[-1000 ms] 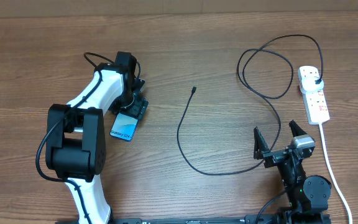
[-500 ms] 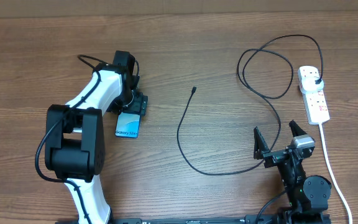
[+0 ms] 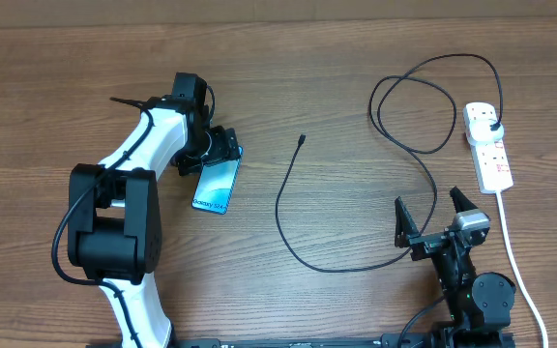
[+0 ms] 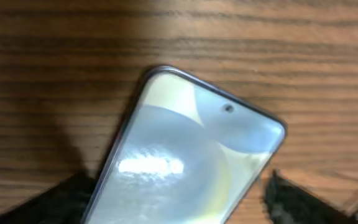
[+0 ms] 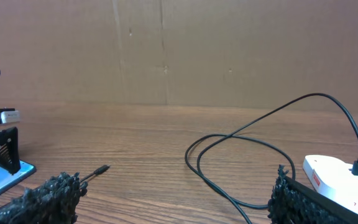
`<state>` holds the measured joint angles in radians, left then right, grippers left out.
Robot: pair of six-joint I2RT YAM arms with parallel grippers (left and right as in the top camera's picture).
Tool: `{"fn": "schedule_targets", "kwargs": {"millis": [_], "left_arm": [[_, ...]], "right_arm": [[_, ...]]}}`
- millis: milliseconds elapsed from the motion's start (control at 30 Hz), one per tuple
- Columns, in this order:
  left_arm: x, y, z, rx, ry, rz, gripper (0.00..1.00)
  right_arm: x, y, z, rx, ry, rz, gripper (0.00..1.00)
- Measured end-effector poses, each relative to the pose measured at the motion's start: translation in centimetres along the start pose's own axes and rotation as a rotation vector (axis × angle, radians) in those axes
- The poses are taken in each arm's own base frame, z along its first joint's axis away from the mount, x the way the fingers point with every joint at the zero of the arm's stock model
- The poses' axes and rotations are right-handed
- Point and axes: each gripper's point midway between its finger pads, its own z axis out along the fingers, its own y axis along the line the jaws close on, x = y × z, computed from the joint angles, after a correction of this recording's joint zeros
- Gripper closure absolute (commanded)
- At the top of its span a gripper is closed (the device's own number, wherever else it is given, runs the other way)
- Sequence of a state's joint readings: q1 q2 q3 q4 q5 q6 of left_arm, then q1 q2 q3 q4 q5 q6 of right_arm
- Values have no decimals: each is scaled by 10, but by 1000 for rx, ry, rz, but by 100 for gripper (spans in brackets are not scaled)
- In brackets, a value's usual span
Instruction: Plug charger to phone and switch on socket
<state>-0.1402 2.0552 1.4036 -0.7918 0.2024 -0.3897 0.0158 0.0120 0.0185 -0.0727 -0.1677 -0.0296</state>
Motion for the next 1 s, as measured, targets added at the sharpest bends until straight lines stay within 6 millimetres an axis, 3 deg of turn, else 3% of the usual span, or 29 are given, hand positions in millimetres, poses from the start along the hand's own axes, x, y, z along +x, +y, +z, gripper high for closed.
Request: {"fn": "schedule_targets", "kwargs": {"millis": [467, 1000], "left_arm": [[18, 4, -1, -21, 74, 414, 0], [12, 13, 1, -106, 49, 489, 3]], "right_arm": [[0, 0, 0, 0, 0, 0, 0], [0, 0, 0, 0, 0, 0, 0]]}}
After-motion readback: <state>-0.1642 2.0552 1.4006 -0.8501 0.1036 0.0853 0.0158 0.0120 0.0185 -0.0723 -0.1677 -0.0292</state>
